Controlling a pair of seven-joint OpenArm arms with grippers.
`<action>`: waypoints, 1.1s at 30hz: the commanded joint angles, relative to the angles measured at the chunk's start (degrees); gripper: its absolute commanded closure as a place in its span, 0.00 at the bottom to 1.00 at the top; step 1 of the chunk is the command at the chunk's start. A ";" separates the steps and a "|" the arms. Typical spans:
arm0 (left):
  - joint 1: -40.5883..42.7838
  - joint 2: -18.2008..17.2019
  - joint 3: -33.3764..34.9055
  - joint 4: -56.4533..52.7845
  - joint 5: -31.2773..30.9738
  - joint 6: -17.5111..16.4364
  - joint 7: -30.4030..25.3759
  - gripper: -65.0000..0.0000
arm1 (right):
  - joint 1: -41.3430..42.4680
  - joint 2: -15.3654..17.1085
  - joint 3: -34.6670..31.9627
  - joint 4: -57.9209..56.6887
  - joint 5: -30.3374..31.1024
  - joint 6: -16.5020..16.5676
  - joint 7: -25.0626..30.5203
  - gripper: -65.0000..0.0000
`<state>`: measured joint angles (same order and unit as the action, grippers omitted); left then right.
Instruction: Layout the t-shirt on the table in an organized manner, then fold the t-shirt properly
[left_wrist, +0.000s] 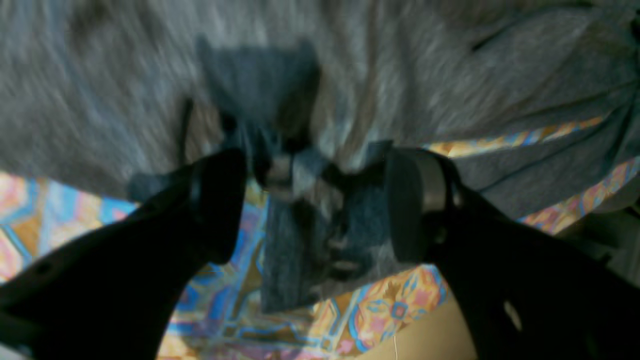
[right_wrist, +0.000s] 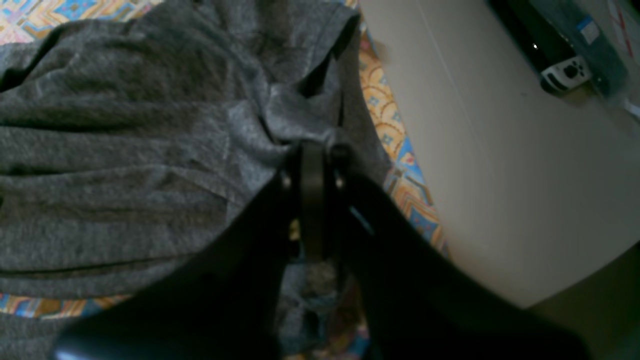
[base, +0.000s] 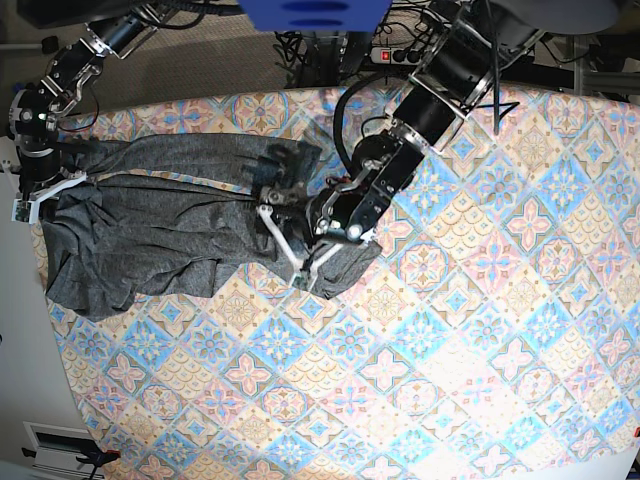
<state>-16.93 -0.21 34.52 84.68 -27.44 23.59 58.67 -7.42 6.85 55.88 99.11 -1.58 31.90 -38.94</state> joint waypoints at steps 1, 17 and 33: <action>-1.14 1.13 -0.19 -0.42 -0.47 -0.25 -0.52 0.39 | 0.61 1.02 0.17 1.07 0.93 -0.30 1.36 1.00; -3.16 4.56 -0.72 -9.56 -0.47 -6.67 -0.87 1.00 | 0.61 0.93 0.25 1.15 0.93 -0.30 1.44 1.00; -2.72 1.75 -4.15 11.62 -3.72 -6.85 -0.43 1.00 | 0.61 0.93 0.52 1.42 1.01 -0.30 1.71 1.00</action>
<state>-18.39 0.93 30.59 95.42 -30.85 16.99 59.05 -7.42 6.83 56.03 99.22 -1.54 31.92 -38.72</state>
